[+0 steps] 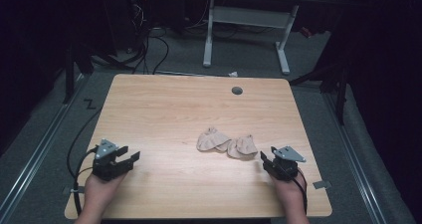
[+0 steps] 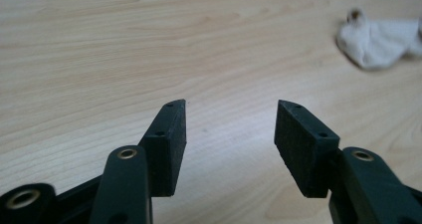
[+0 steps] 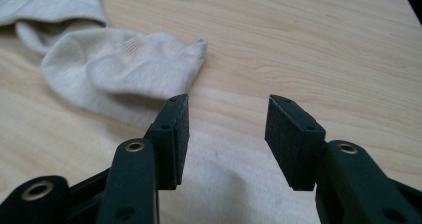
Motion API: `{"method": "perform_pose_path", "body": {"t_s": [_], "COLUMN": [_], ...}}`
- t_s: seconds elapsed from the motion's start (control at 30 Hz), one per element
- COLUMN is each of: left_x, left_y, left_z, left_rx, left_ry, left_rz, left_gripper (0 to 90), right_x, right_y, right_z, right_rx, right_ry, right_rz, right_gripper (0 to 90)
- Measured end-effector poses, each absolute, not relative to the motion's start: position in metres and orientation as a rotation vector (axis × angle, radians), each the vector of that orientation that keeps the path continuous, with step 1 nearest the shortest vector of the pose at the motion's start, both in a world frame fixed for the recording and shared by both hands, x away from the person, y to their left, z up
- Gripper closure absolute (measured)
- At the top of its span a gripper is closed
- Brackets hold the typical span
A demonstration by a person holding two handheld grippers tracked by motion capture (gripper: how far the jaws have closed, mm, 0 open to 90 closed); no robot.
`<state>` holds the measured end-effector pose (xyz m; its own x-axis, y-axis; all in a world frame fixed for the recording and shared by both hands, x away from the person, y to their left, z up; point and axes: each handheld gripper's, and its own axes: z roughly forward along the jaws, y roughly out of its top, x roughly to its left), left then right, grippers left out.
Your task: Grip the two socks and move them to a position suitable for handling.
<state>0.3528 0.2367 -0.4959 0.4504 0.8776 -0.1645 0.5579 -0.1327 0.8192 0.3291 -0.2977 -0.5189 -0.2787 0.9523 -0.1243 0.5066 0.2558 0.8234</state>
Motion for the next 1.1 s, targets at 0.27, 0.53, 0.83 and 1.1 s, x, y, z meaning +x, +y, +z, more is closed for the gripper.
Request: {"method": "perform_pose_path", "body": {"t_s": [0.27,0.53,0.83,1.1], "left_x": [0.370,0.363,0.364,0.362], "left_y": [0.220,0.210,0.205,0.204], "left_z": [-0.513,-0.510,-0.511,-0.514], "left_rx": [1.905,1.947,1.961,2.006], "left_ry": [1.189,1.141,1.117,1.109], "left_rz": [0.457,0.448,0.409,0.415], "left_gripper": [45.1,44.9,45.0,43.2], "right_x": [0.330,0.324,0.326,0.330], "right_y": [-0.296,-0.303,-0.300,-0.291], "right_z": [-0.527,-0.514,-0.509,-0.499], "right_rx": [1.305,1.308,1.306,1.268], "right_ry": [1.931,1.892,1.925,1.967], "right_rz": [0.856,0.914,0.940,0.970], "right_gripper": [54.5,57.8,54.8,55.0]}}
